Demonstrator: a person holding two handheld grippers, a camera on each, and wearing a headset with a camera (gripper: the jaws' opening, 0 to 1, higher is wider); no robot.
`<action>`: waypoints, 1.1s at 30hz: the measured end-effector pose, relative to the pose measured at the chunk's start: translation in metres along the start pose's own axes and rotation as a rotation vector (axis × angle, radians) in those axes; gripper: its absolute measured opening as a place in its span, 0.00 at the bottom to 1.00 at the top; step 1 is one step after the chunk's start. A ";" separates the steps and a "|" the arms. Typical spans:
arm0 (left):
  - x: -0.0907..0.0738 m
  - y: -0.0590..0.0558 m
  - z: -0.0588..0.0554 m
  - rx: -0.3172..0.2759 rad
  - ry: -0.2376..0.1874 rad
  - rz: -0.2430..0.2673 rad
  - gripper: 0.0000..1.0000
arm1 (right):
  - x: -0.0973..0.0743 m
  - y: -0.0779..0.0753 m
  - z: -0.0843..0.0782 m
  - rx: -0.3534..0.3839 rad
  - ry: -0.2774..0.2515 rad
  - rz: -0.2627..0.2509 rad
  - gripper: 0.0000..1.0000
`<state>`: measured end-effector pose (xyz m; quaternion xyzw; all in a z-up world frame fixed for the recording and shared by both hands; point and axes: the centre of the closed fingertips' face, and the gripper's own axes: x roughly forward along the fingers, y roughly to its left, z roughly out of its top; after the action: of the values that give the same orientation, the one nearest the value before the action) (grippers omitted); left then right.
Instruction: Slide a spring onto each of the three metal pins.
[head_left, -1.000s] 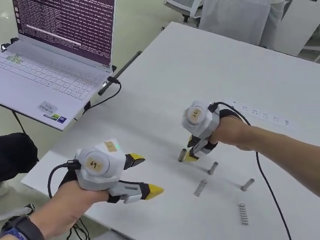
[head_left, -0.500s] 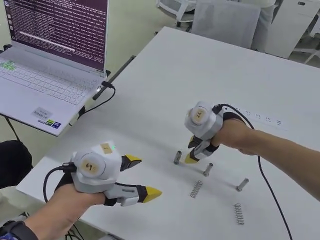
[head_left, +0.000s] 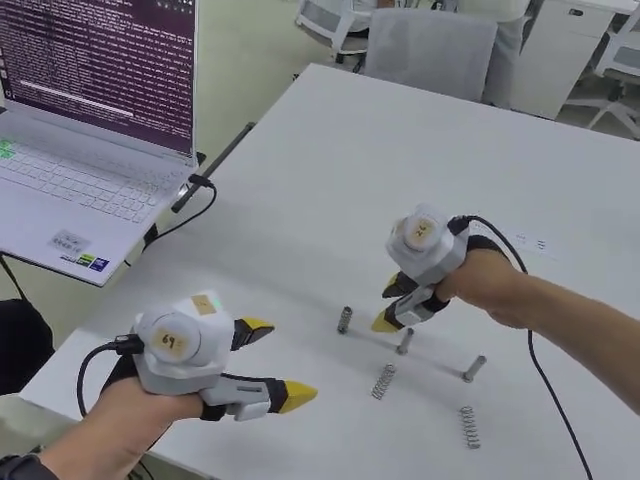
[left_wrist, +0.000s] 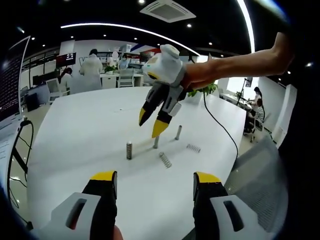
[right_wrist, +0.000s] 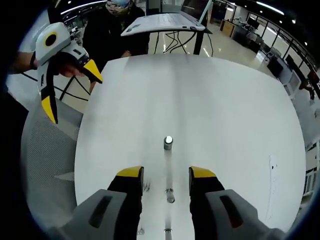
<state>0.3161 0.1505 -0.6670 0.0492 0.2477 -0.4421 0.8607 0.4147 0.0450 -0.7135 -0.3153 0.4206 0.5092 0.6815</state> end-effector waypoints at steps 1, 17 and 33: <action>0.000 -0.001 0.000 0.002 0.000 -0.002 0.57 | -0.002 0.001 -0.003 0.008 -0.001 -0.003 0.35; 0.004 -0.007 0.002 0.014 0.008 -0.021 0.56 | -0.027 0.006 -0.032 0.148 -0.091 -0.047 0.38; 0.011 -0.010 0.005 0.020 0.013 -0.030 0.56 | -0.057 0.009 -0.059 0.372 -0.247 -0.104 0.44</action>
<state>0.3156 0.1351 -0.6661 0.0571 0.2494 -0.4571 0.8518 0.3834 -0.0275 -0.6886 -0.1408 0.4039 0.4215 0.7996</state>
